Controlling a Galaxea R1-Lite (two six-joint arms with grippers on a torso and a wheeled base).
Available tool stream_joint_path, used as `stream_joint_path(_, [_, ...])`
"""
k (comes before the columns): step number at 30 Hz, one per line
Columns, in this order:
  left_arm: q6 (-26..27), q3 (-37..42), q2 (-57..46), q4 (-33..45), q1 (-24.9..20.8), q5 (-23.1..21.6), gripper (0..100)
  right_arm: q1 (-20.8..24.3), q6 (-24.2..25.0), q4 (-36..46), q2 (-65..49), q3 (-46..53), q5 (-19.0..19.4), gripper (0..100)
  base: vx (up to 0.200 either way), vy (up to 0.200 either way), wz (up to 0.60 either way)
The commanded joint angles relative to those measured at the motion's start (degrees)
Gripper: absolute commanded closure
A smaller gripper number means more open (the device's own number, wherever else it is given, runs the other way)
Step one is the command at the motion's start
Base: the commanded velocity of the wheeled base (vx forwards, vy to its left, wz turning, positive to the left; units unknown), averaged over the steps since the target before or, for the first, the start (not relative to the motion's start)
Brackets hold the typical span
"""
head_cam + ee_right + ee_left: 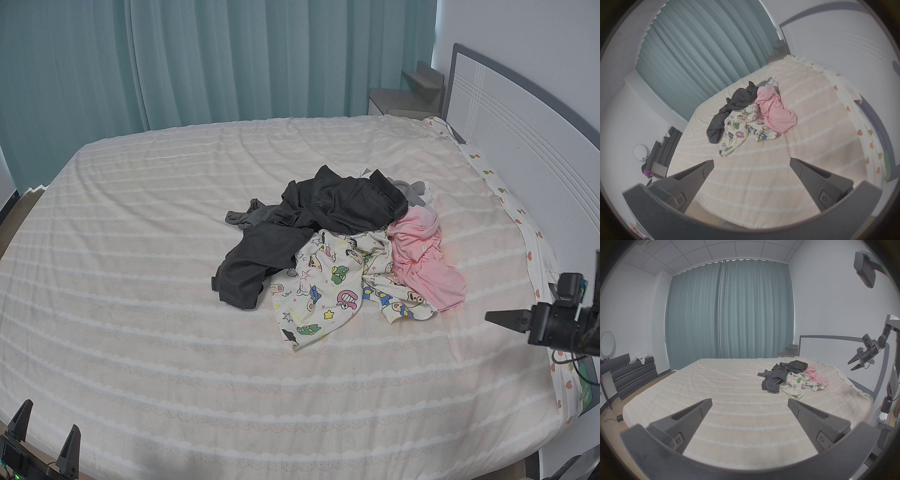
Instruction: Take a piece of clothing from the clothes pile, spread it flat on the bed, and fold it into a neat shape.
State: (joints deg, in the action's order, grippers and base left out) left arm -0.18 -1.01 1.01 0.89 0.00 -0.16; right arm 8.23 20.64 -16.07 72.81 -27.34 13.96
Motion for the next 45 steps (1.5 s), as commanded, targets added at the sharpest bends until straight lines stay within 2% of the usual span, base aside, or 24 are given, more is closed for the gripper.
stream_joint_path(1, [-0.08,0.75,-0.57,-0.01,0.0,-0.02,0,3.46,14.87,-15.57,42.32,-16.07,-3.15,0,0.0,0.0,0.0])
stream_joint_path(2, [-0.17,0.66,-0.57,-0.01,0.0,-0.02,0,4.08,16.63,-15.75,45.49,-19.33,-6.22,0,0.0,0.0,0.0])
stream_joint_path(4, [-0.26,0.66,-0.57,-0.01,0.0,-0.02,0,5.13,19.26,-15.84,47.68,-22.14,-8.33,0,0.0,0.0,0.0])
stream_joint_path(6, [-0.34,0.66,-0.57,-0.01,0.0,-0.02,0,5.83,20.67,-15.84,48.83,-23.9,-8.86,0,0.0,0.0,0.0])
stream_joint_path(12, [-0.43,0.66,-0.48,-0.01,0.0,-0.02,0,5.66,20.85,-15.49,52.25,-29.35,-9.65,0,0.0,0.0,0.0])
stream_joint_path(21, [-0.52,0.66,-0.57,-0.01,0.0,0.07,0,6.54,20.93,-15.05,59.11,-38.93,-15.28,0,0.0,0.0,0.0])
stream_joint_path(30, [-0.52,0.75,-0.57,-0.01,0.0,0.07,0,8.73,20.93,-13.73,59.02,-38.93,-17.21,0,0.0,0.0,0.0])
stream_joint_path(37, [-0.61,0.66,-0.57,-0.01,0.0,0.07,0,8.29,20.76,-13.73,57.79,-37.78,-17.74,0,0.0,0.0,0.0])
stream_joint_path(39, [-0.7,0.66,-0.57,-0.01,0.0,0.07,0,8.29,20.14,-13.73,55.86,-35.06,-19.23,0,0.0,0.0,0.0])
stream_joint_path(45, [-0.78,0.66,-0.57,0.08,0.0,0.07,0,11.28,18.3,-14.08,52.96,-30.58,-19.5,0,0.0,0.0,0.0])
